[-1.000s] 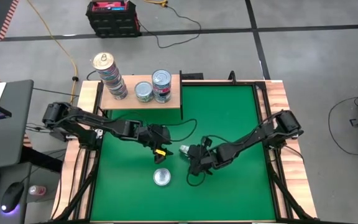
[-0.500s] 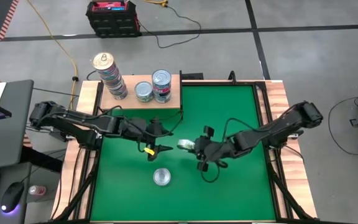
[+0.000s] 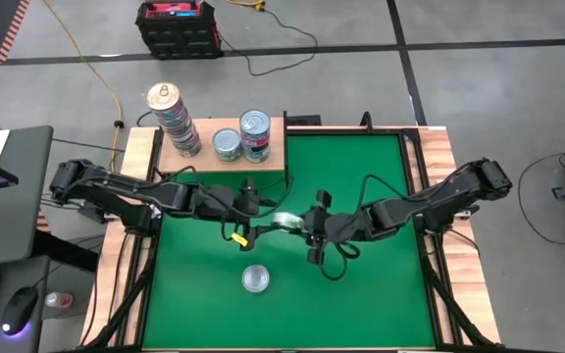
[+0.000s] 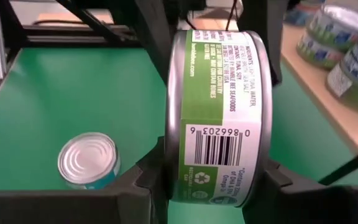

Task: Stack canned seafood by type on shelf
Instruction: Stack the green tuna can on top of the green tuna cans on the shelf

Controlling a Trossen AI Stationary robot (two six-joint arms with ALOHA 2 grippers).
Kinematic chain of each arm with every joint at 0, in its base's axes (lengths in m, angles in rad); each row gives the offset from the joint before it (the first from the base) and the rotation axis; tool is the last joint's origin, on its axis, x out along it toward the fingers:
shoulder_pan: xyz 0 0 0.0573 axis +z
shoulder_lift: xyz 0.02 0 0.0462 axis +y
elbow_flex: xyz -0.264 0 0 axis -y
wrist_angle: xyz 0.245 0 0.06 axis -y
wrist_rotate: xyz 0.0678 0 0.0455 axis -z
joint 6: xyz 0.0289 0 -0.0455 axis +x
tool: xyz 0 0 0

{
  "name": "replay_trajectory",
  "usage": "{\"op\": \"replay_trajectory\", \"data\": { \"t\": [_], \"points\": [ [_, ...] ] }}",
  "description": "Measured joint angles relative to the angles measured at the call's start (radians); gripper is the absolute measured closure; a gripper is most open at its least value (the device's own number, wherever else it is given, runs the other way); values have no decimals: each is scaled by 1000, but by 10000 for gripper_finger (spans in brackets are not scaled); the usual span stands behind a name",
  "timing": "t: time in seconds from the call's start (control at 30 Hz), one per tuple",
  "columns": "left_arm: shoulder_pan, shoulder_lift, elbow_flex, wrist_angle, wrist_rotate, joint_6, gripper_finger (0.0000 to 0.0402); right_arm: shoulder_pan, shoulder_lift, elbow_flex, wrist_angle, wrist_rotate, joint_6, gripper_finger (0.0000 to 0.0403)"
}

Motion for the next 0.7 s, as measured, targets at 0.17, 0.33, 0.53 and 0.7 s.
{"op": "replay_trajectory", "data": {
  "t": [0.17, 0.33, 0.53, 0.7],
  "points": [
    [0, -1, 0, 12, 6, 4, 122, 0, 0, 41, 2, 0, -33, 235],
    [0, -1, 0, 24, 74, 29, 140, -1, 0, 54, 50, 0, -36, 235],
    [-4, -11, 0, 27, 57, 46, 209, 0, 0, 54, 77, -25, -35, 234],
    [-5, -22, 0, 25, 61, 67, 271, -7, 0, 54, 78, -40, -34, 219]
  ]
}}
